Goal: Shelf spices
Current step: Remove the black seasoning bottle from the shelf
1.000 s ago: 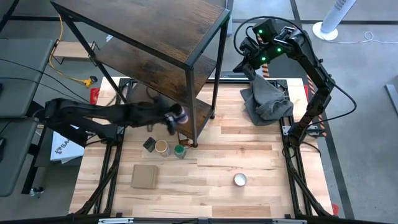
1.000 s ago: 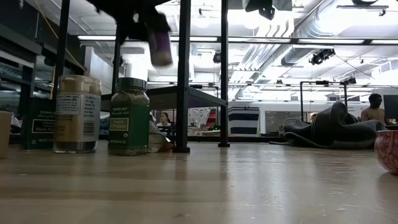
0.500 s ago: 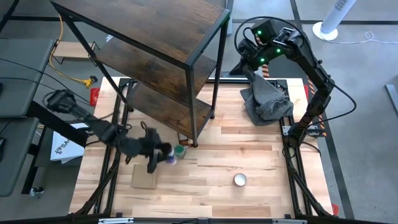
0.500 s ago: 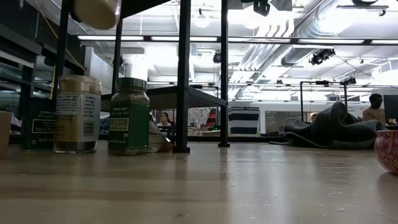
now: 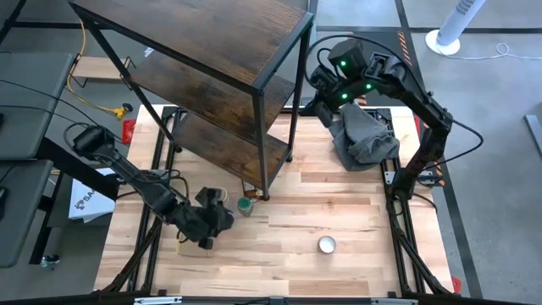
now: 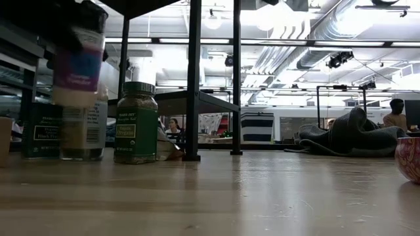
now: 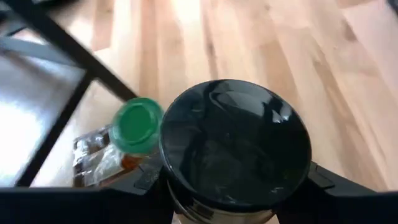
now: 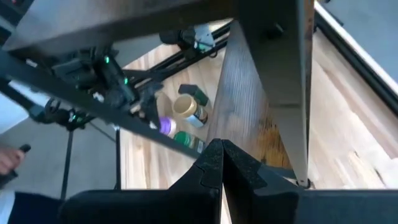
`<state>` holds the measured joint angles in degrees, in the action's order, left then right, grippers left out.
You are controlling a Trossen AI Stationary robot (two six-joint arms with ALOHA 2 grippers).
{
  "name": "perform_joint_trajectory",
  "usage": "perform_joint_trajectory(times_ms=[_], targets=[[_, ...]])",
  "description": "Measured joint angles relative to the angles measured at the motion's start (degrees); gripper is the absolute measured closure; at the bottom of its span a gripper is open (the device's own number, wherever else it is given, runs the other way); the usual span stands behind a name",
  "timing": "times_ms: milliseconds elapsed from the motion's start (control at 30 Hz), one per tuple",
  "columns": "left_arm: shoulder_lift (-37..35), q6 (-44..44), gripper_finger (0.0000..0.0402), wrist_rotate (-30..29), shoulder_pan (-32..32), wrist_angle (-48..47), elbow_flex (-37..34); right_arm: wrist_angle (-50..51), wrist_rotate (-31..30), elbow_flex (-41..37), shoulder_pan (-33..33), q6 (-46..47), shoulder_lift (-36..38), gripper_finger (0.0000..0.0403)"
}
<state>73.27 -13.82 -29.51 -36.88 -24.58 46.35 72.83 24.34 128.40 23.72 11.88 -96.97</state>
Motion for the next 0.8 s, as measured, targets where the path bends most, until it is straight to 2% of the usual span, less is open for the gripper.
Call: perform_joint_trajectory(times_ms=[100, 233, 433, 800], targets=[[-2.29, 0.46, 0.0212, 1.77, 0.97, 2.56, -2.13, -1.07, -2.04, 0.02, -1.61, 1.68, 0.02, 0.0403], [-3.9, -3.81, 0.0212, 4.86, 1.37, 8.38, -5.62, -1.04, -3.5, 0.02, -3.17, 1.77, 0.02, 0.0403], [-2.75, -5.19, 0.0209, 5.37, 1.68, 24.33, -11.21, -0.81, -4.33, 0.02, -4.01, -0.26, 0.02, 0.0403], [3.61, -13.22, 0.0157, 4.21, 1.8, 27.98, -11.67, 2.44, -4.26, 0.02, -3.88, -5.73, 0.02, 0.0403]])
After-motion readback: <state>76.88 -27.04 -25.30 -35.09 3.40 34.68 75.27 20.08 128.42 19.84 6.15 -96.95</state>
